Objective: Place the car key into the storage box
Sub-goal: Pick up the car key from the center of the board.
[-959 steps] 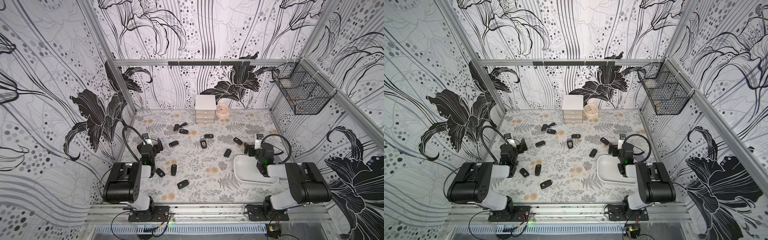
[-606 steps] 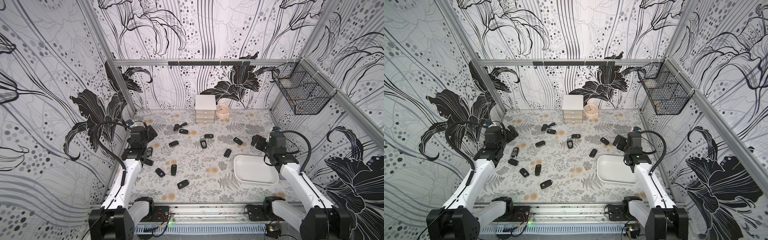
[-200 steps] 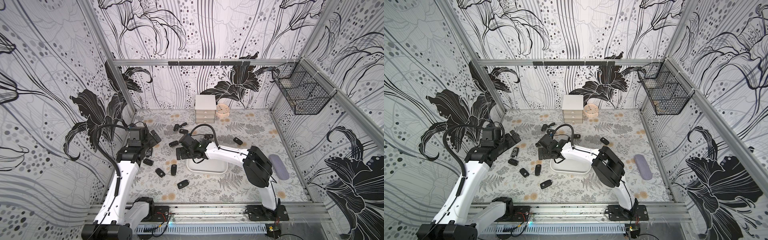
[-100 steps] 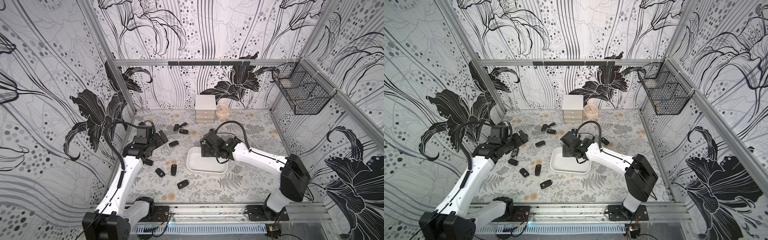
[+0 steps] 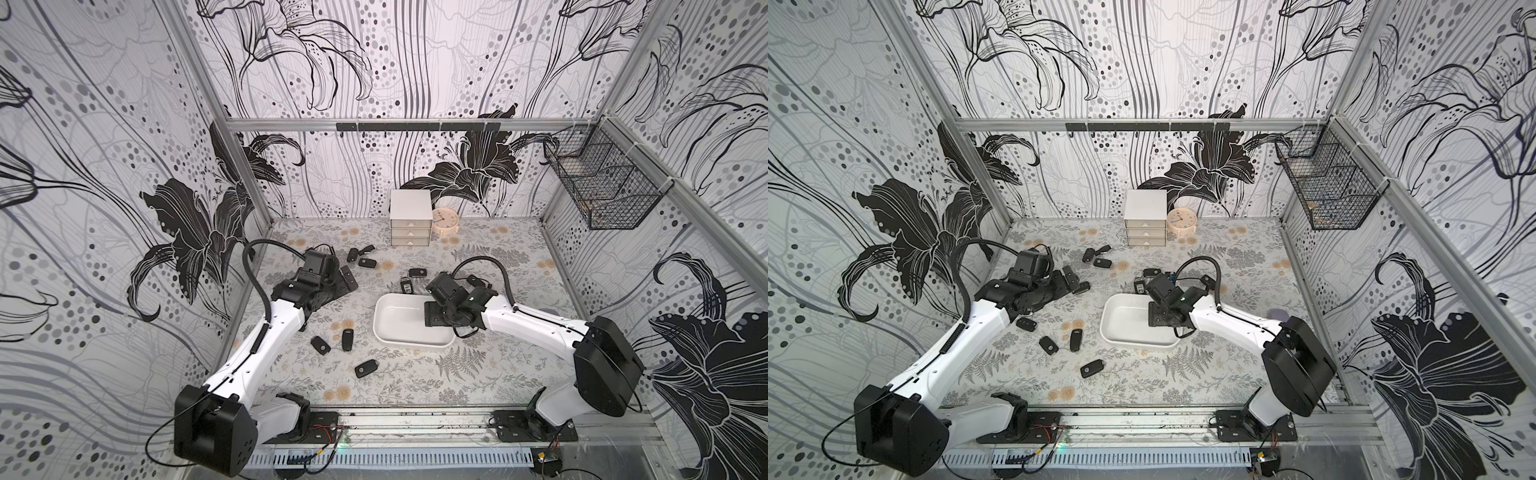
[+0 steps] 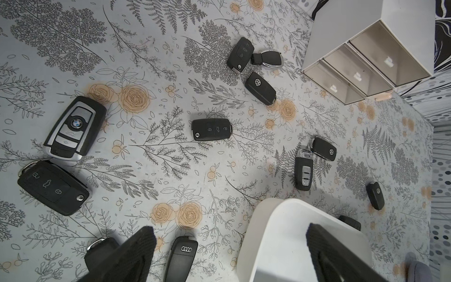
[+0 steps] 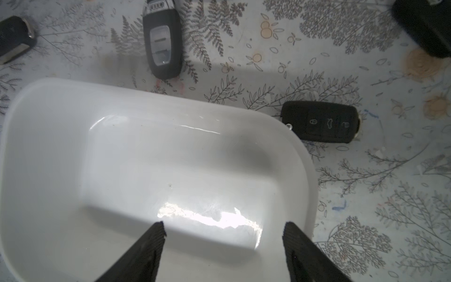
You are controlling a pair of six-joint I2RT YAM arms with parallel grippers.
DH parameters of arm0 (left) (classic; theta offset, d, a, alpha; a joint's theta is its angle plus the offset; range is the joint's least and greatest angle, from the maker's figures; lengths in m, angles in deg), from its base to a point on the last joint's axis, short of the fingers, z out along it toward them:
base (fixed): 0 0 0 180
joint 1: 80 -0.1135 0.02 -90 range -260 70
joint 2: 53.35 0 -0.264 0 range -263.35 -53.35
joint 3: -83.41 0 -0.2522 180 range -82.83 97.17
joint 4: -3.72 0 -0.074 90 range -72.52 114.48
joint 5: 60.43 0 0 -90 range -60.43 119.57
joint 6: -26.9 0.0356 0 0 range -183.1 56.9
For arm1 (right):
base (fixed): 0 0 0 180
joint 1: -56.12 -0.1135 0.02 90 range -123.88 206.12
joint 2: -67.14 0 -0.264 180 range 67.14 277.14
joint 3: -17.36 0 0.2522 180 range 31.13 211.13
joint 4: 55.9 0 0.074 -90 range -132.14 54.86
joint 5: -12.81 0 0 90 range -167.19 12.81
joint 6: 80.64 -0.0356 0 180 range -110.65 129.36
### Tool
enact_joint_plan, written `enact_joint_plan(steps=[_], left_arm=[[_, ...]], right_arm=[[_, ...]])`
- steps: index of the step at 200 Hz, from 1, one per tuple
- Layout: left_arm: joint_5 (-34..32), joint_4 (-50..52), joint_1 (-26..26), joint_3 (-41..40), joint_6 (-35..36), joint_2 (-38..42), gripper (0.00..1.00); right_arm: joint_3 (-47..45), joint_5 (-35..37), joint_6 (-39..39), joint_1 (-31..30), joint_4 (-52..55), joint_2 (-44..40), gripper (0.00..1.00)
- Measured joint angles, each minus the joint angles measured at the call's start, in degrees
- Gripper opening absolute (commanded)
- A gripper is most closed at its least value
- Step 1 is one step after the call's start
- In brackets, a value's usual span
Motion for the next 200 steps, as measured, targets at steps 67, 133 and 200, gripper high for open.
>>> enact_joint_plan(steps=[67, 133, 200], left_arm=[[-8.31, 4.46, 8.66, 1.18, -7.78, -2.29, 0.99], [-13.81, 6.73, 9.4, -0.72, -13.18, -0.76, 0.99], [-13.7, 7.87, 0.94, -6.14, -13.31, 2.69, 0.99]], right_arm=[[0.46, -6.16, 7.04, 7.67, -4.57, 4.83, 0.87], [1.49, -14.08, 11.45, 7.74, -9.9, 2.56, 1.0], [-2.64, -18.91, 11.76, 7.67, -18.38, -7.91, 1.0]])
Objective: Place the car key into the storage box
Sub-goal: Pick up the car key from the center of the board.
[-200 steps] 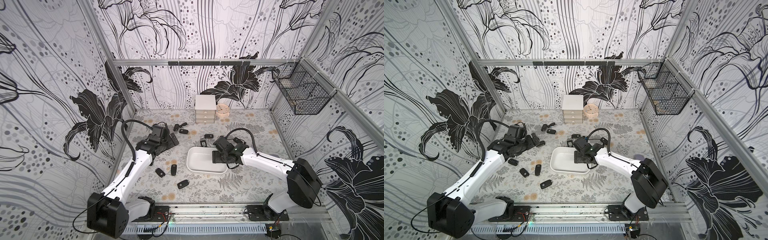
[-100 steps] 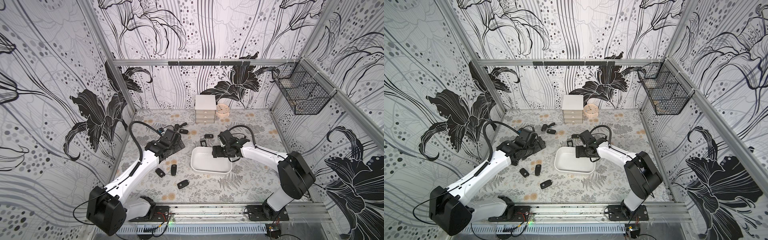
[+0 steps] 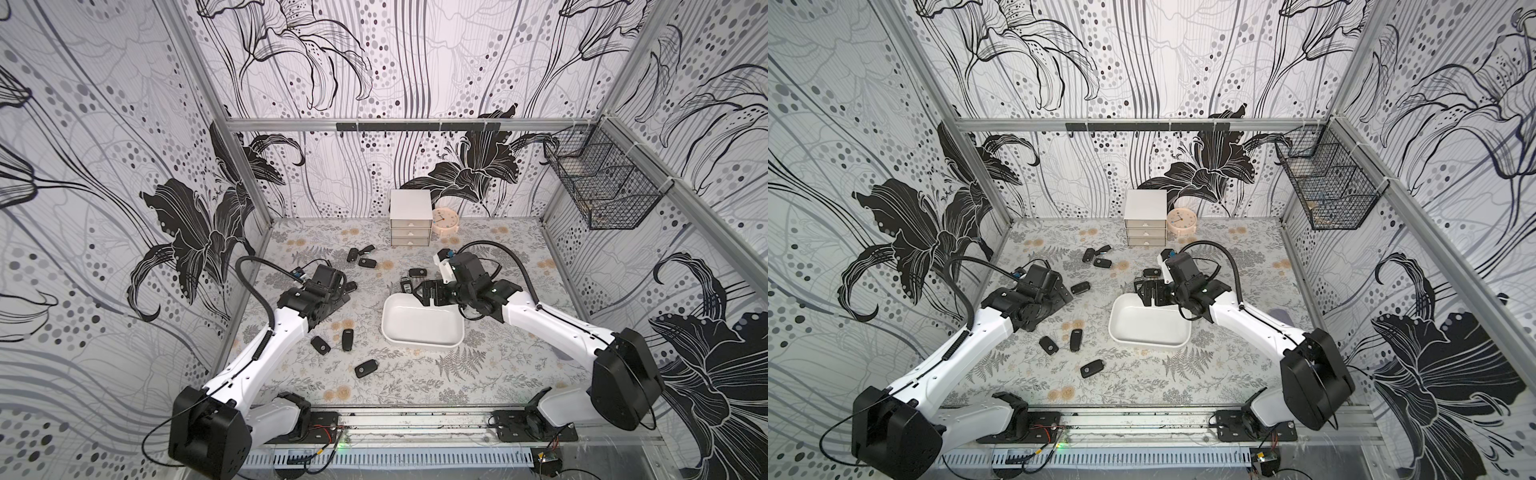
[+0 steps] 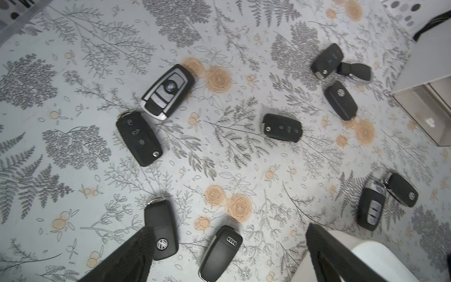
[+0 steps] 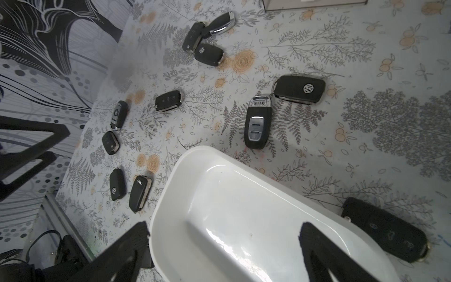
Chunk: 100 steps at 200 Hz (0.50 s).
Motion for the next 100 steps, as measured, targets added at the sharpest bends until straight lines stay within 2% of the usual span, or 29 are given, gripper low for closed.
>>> enact_joint_plan(steps=[28, 72, 100], left_arm=[[1.9, -0.2, -1.29, -2.14, 0.13, 0.15, 1.0], [7.45, -3.45, -1.27, -6.56, 1.73, -0.72, 0.9], [8.22, -2.75, -1.18, -7.67, 1.88, -2.95, 0.86]], right_arm=[[-1.49, -0.31, -0.81, -0.39, -0.9, -0.61, 1.0], [1.31, -0.24, 2.01, -3.72, 1.51, -0.09, 1.0], [2.45, -0.57, 2.64, -4.02, 1.55, 0.31, 1.0]])
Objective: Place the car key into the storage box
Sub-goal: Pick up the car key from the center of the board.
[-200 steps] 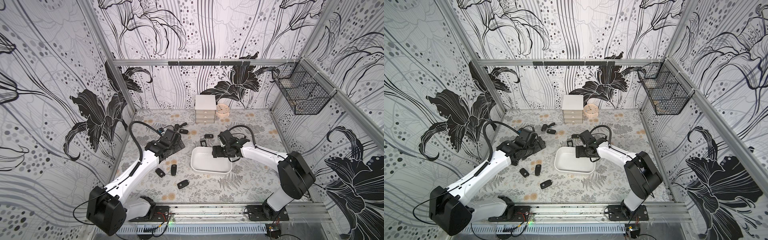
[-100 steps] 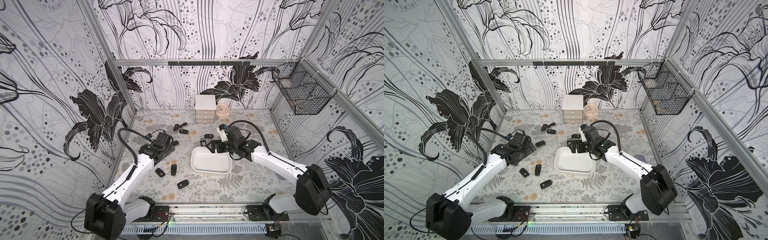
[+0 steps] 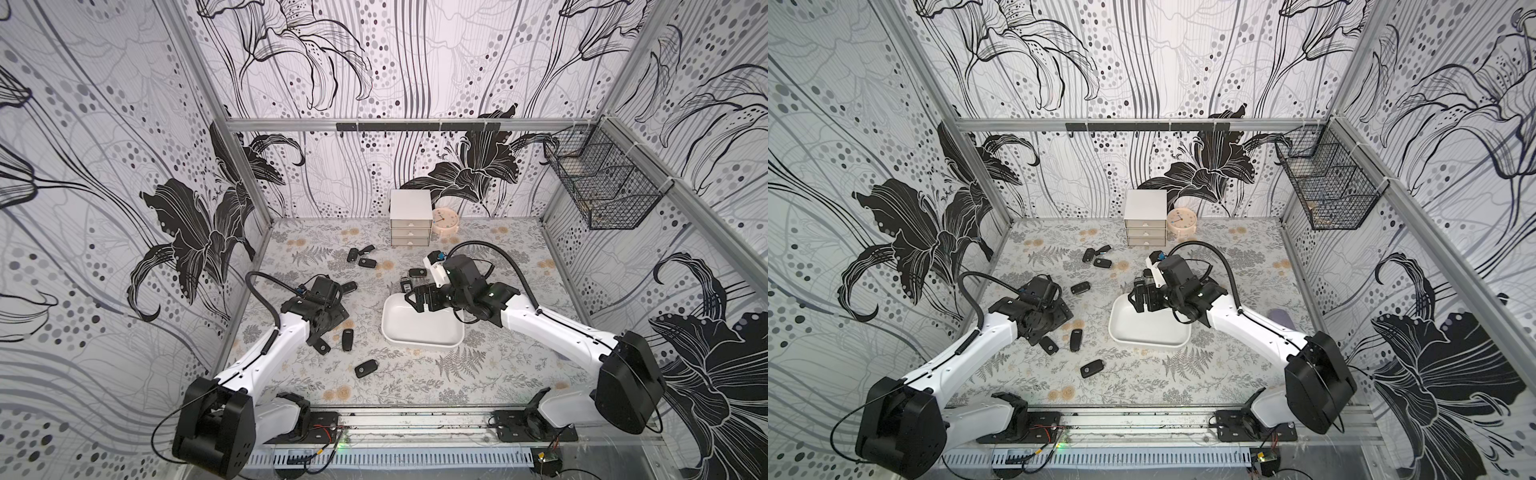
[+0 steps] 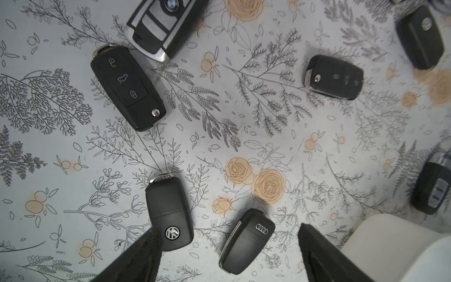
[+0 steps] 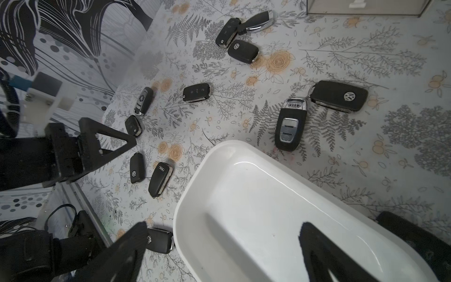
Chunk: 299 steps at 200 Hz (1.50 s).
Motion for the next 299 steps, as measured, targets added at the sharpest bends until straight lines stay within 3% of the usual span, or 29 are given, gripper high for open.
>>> enact_joint_plan(steps=[20, 52, 96, 180, 234, 256, 273, 284, 299], left_arm=[[-0.04, 0.68, 0.02, -1.14, -1.49, -0.11, 0.79], [0.31, 0.09, 0.02, -5.97, -4.7, 1.36, 0.78], [0.5, -0.74, -0.68, -7.1, -7.15, -1.03, 0.68], [0.92, -4.85, -5.46, -7.63, -5.81, -7.23, 0.59], [1.14, -7.21, -5.44, -9.99, -5.31, -5.92, 0.46], [1.14, -7.43, -5.44, -10.27, -4.72, -5.6, 0.35], [1.11, -7.48, -5.44, -10.29, -4.31, -5.44, 0.35], [1.16, -7.48, -5.44, -10.32, -4.07, -5.31, 0.28], [1.29, -7.32, -5.35, -10.56, -3.43, -4.59, 0.27]], right_arm=[[0.0, -0.2, -0.02, -0.02, -0.04, 0.04, 1.0], [0.0, -0.42, 0.0, -0.13, -0.02, 0.04, 1.0], [-0.66, -0.98, -0.07, -0.2, -0.04, 0.04, 1.0], [-2.45, -0.7, -0.55, -0.98, -0.04, -1.86, 1.0], [-2.45, 0.15, -0.7, -1.86, -0.04, -1.9, 1.0], [-2.45, 0.37, -0.7, -2.64, -0.04, -1.86, 1.0], [-2.45, 0.57, -0.7, -2.99, -0.04, -1.73, 1.0], [-2.45, 0.72, -0.72, -3.08, -0.04, -1.55, 1.0], [-2.45, 0.94, -0.96, -3.13, -0.04, -1.38, 1.0]])
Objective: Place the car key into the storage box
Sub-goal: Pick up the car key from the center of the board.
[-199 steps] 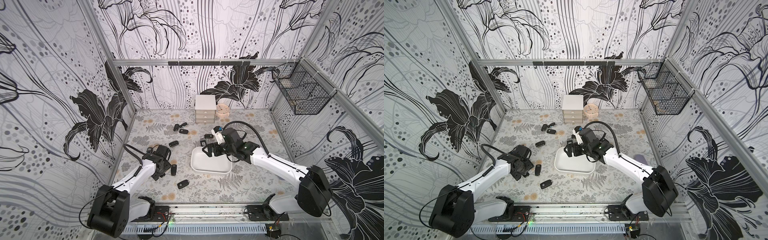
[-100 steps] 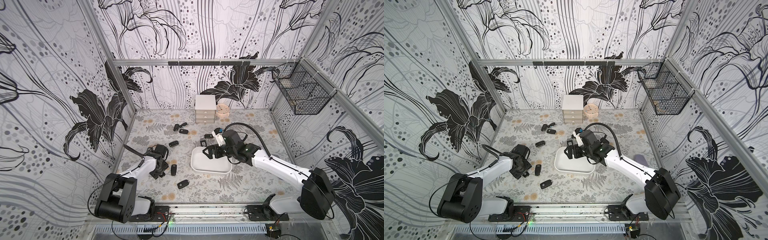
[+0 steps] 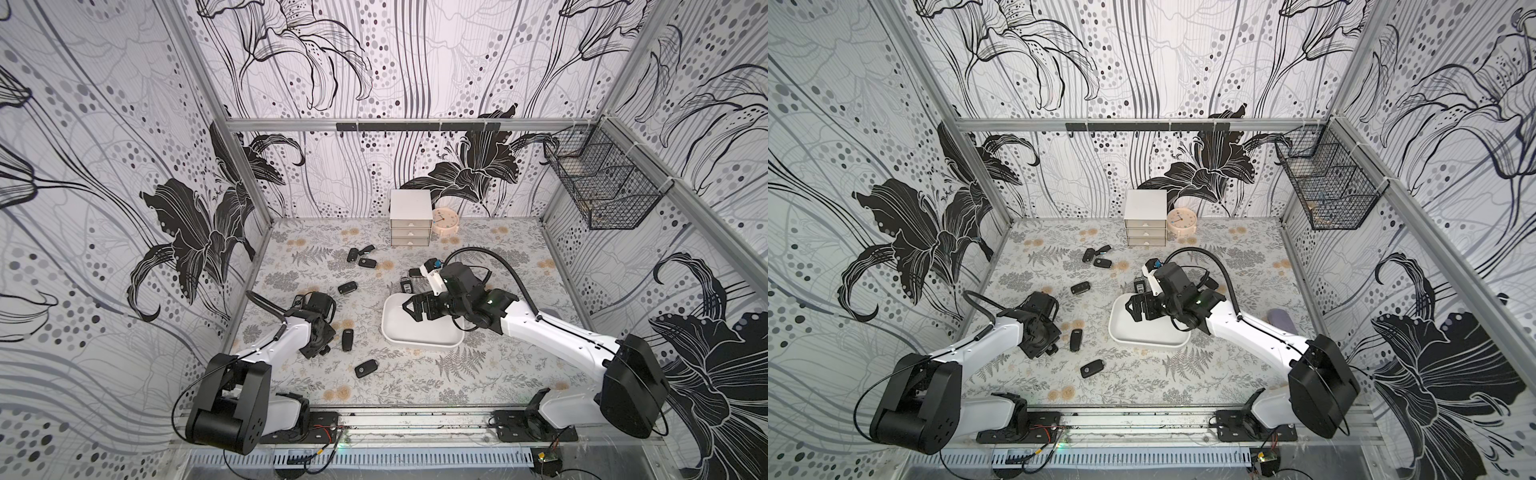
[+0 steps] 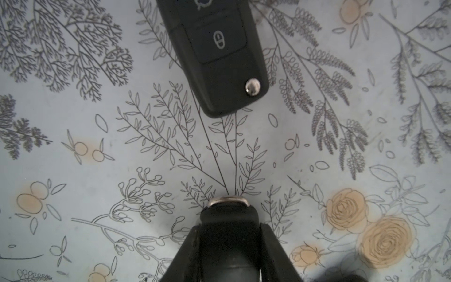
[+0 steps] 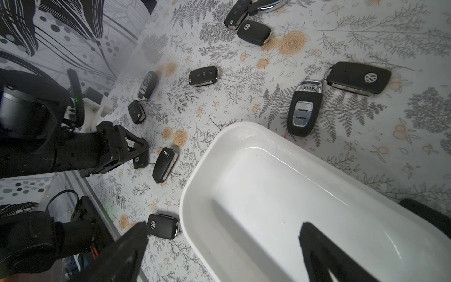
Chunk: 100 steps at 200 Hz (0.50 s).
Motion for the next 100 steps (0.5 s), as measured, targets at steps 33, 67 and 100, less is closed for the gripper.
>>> enact_joint_plan(steps=[33, 67, 100], left_arm=[[-0.33, 3.32, 2.14, 0.17, 0.68, 3.61, 0.27], [-1.77, 8.44, 6.69, 5.31, 1.29, 5.6, 0.26], [-3.54, 10.03, 11.72, 13.49, 3.06, 4.66, 0.26]], right_arm=[[-0.02, 0.04, -1.31, 0.0, -0.35, 0.26, 1.0], [-1.18, 0.15, -2.82, 0.0, -2.27, 0.28, 1.0], [-4.33, 1.4, -4.52, 0.0, -4.37, -0.39, 1.0]])
